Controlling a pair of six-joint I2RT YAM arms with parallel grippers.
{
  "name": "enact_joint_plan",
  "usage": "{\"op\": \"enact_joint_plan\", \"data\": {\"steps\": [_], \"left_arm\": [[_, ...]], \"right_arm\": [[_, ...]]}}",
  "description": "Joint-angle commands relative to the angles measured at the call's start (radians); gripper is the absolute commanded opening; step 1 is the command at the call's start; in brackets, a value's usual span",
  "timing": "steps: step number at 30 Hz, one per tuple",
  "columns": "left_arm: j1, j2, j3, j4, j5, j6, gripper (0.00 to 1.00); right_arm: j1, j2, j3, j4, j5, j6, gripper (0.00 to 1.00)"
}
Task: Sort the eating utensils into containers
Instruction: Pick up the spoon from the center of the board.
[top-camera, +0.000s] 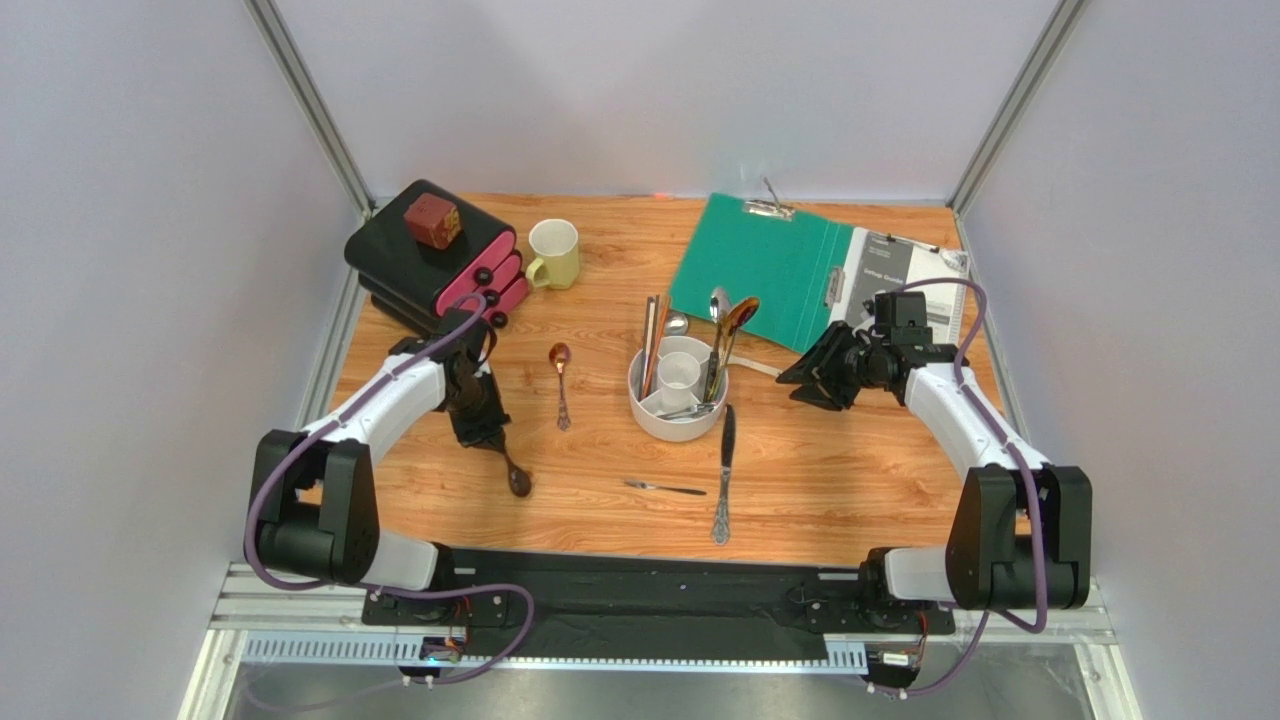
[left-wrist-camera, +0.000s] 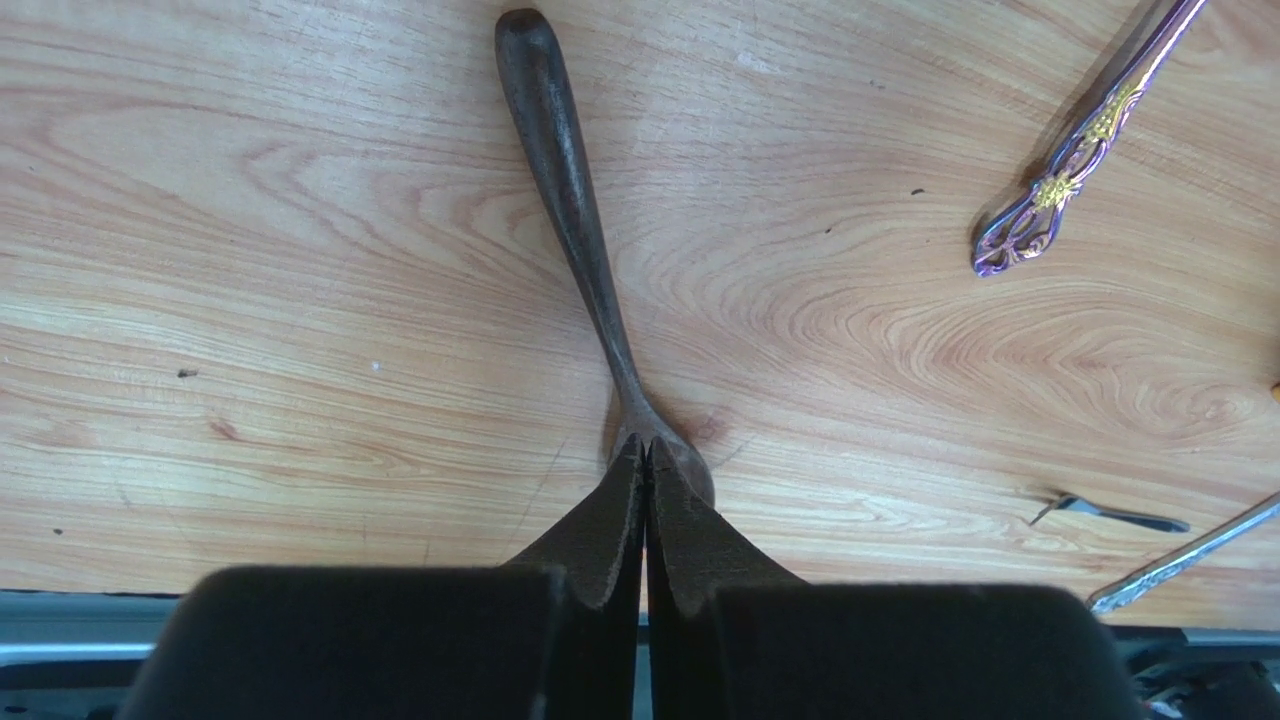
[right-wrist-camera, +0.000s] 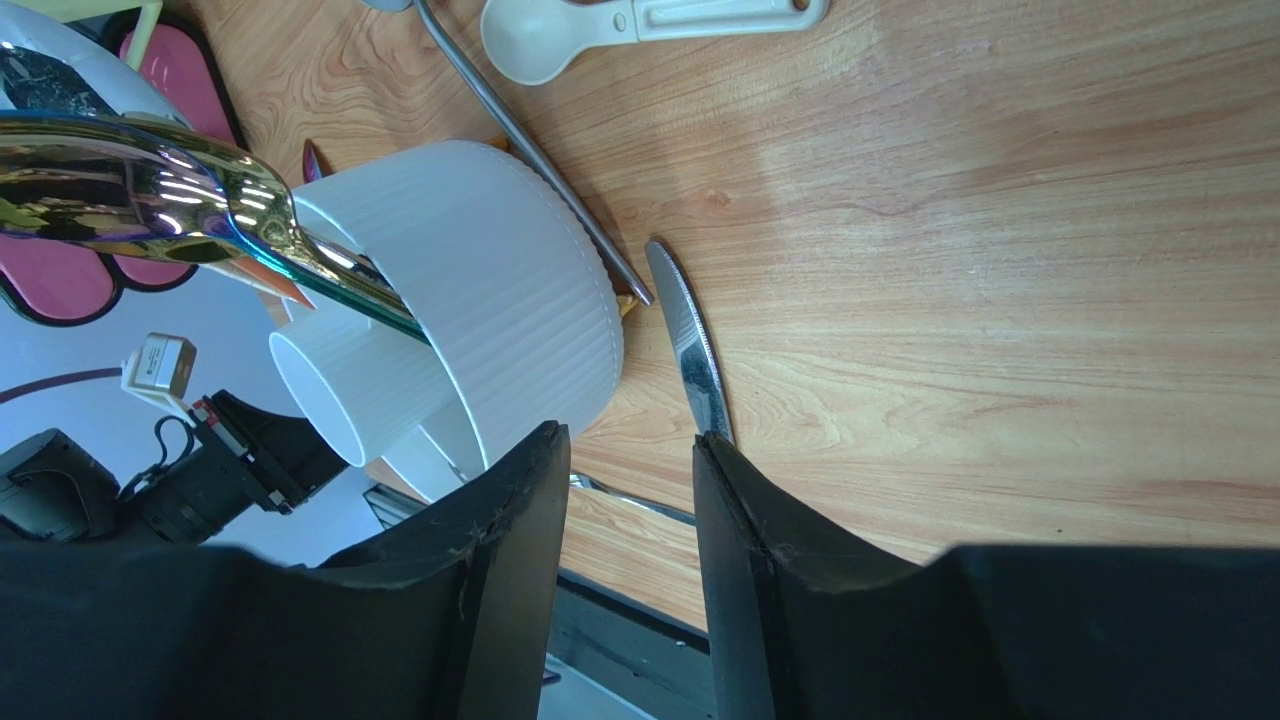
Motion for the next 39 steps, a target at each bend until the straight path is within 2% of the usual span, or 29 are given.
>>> {"op": "enact_joint_plan", "data": {"steps": [1, 2, 6, 16, 20, 21, 24, 28, 35, 39], "left_arm": [[0.007, 0.019, 0.031, -0.024, -0.004, 0.027, 0.22], [0.007, 0.029, 0.033, -0.021, -0.006, 0.024, 0.23], [0.007, 0.096, 0.048, -0.001, 0.000, 0.024, 0.37], [0.007, 0.205, 0.099, 0.013, 0.008, 0.058, 0.34], [0.007, 0.216, 0.088, 0.013, 0.014, 0.058, 0.28], [0.007, 0.216, 0.083, 0.015, 0.017, 0.059, 0.14], [0.007, 0.201, 0.059, 0.024, 0.046, 0.055, 0.04], [0.007, 0.175, 0.017, 0.030, 0.066, 0.053, 0.00], [0.007, 0.080, 0.014, 0.027, 0.111, 0.093, 0.00], [0.007, 0.007, 0.079, 0.021, 0.235, 0.117, 0.00]], "right_arm": [[-0.002, 0.005, 0.027, 0.041, -0.016, 0.013, 0.41], [-0.002, 0.005, 0.026, 0.041, -0.016, 0.013, 0.41], [-0.002, 0.002, 0.027, 0.035, -0.016, 0.013, 0.41], [-0.002, 0.002, 0.027, 0.020, -0.005, 0.000, 0.41], [-0.002, 0.008, 0.029, 0.021, -0.002, -0.001, 0.41], [-0.001, 0.008, 0.029, 0.021, -0.002, 0.000, 0.41], [-0.002, 0.011, 0.032, 0.023, -0.002, 0.000, 0.41], [-0.002, 0.016, 0.035, 0.027, -0.004, 0.002, 0.41], [-0.001, 0.025, 0.047, 0.036, -0.007, 0.005, 0.41], [-0.001, 0.019, 0.050, 0.040, -0.007, 0.004, 0.41]]}}
